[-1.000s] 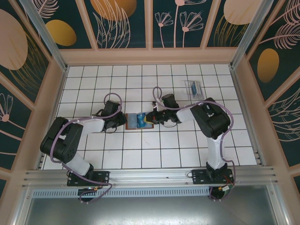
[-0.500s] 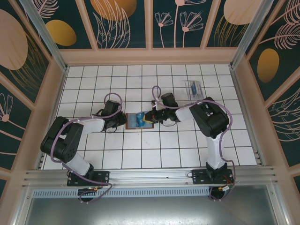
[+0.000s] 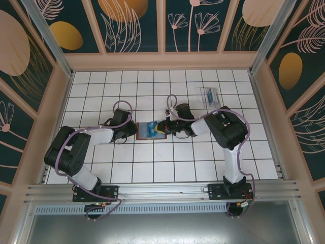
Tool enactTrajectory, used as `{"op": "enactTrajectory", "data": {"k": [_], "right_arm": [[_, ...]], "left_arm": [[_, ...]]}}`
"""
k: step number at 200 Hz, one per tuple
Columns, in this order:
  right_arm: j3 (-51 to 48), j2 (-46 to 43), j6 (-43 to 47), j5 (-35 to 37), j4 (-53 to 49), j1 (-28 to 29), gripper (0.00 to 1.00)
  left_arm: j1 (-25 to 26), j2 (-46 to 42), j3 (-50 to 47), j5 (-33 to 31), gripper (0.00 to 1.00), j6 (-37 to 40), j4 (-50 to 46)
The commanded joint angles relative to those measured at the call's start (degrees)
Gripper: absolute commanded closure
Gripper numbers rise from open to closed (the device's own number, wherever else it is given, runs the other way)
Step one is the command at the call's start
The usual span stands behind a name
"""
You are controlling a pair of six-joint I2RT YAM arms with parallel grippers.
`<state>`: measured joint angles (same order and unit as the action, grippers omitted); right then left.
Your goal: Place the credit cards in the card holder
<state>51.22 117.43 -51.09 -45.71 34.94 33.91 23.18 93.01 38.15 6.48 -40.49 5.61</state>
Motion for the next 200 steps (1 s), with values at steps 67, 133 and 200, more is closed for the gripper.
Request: {"op": "enactTrajectory", "data": {"k": [67,133,200], "right_arm": [[0.77,3.57,-6.96,6.88,4.92,4.35,1.0],[1.79,0.19,0.61,11.74,-7.05,4.06,0.74],[2.38,-3.23,6.2,16.68,-14.88,4.65,0.64]], "left_arm": [[1.08,3.4,-1.23,6.75,0.86,0.68,1.6],[1.08,4.01,-0.32,5.82,0.87,1.73,-0.29],[1.07,3.49,-1.18,6.26,0.88,1.29,0.73]]}}
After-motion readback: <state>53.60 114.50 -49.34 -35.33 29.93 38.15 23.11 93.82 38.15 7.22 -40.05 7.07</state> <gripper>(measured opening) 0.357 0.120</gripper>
